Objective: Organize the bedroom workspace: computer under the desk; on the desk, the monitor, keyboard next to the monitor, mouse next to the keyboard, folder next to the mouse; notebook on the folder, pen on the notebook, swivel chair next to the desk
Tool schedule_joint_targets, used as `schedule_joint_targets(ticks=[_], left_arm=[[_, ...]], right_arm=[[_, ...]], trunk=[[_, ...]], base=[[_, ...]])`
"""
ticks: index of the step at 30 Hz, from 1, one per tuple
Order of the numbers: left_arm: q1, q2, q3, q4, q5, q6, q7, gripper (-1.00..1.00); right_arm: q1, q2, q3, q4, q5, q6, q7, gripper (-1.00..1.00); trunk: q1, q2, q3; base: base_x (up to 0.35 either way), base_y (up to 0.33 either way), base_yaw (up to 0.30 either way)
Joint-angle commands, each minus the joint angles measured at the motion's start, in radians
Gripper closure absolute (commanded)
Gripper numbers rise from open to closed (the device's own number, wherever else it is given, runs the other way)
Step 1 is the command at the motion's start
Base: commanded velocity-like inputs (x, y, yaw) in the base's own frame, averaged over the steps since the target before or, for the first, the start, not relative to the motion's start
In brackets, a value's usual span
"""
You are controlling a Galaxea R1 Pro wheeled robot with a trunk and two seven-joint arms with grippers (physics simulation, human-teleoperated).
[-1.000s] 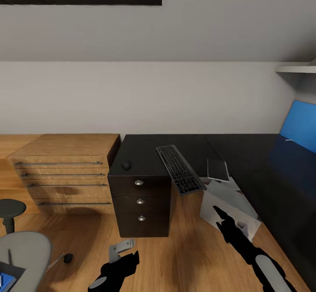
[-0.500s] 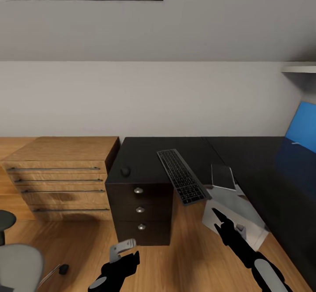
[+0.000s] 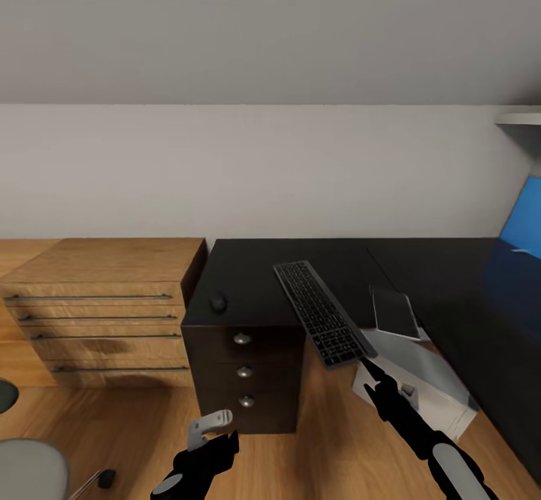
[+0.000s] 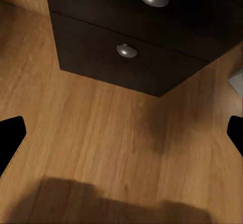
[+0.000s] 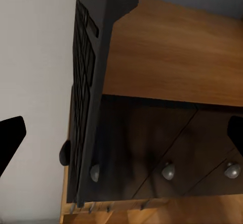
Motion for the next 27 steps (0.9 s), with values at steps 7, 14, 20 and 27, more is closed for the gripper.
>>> schedule_joint_targets(ticks=[7,14,20,27], left_arm=[[-0.001,0.001,-0.002,0.001,0.007,0.002,0.009,-1.00],[-0.001,0.001,-0.001,0.018,0.005,0.002,0.011,-1.00],[-0.001,0.001,-0.001,0.020,0.004,0.002,0.011,-1.00],[-0.001,0.001,-0.001,0.020,0.004,0.002,0.011,-1.00]], right_arm=[[-0.001,0.000,0.000,0.000,-0.008,0.008,0.001,-1.00],[-0.001,0.000,-0.001,0.000,-0.008,0.008,0.001,-1.00],[-0.001,0.000,-0.001,0.000,-0.008,0.008,0.001,-1.00],[-0.001,-0.001,-0.001,-0.002,-0.008,0.008,0.001,-1.00]], trunk=[[0.000,0.000,-0.001],[0.000,0.000,-0.001],[0.000,0.000,-0.001],[0.000,0.000,-0.001]], base=[[0.077,0.053,0.000],[0.134,0.029,0.000],[0.046,0.026,0.000],[0.062,0.062,0.000]])
